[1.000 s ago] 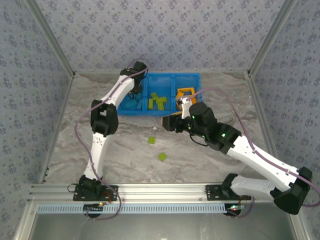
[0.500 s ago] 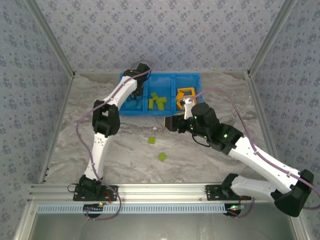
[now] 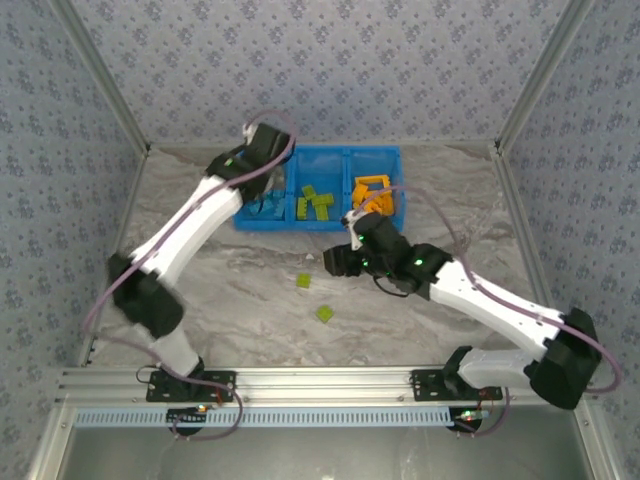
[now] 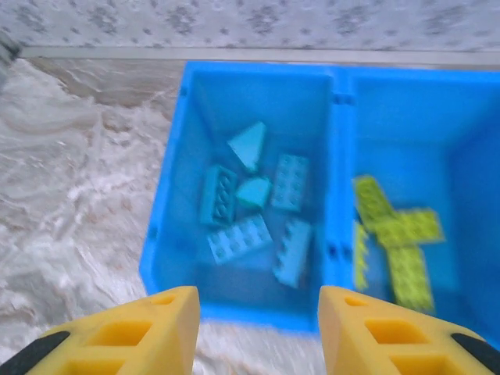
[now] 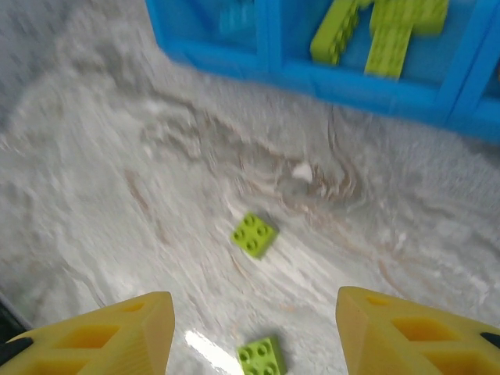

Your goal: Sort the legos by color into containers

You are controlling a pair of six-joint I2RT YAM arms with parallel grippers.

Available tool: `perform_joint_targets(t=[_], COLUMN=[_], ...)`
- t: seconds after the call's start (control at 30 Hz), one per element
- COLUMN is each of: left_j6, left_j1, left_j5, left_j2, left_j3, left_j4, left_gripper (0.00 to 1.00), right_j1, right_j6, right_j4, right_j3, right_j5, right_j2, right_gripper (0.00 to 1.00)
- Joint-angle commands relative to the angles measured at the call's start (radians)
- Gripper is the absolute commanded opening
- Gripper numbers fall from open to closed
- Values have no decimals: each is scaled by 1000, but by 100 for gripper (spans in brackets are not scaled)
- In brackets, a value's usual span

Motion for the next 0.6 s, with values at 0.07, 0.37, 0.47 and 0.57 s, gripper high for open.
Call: perform_joint_targets(t=[0.07, 0.37, 0.47, 0.57], left_j6=[-78, -194, -229, -237], left_j1=[-84, -259, -262, -261], left_j5=[238, 314, 313, 319], left_j2=[-427, -1010, -1100, -1140], left_j3=[-448, -869, -899, -912], left_j4=[241, 217, 178, 182], left_gripper=[45, 45, 46, 45], right_j1=[105, 128, 127, 106], right_j6=[-88, -283, -337, -362], right_j4=[-39, -124, -163, -173], right_j3=[8, 235, 302, 343], right_j5=[30, 46, 85, 117], right_j2=[171, 531, 616, 676], right_gripper=[63, 72, 73, 73])
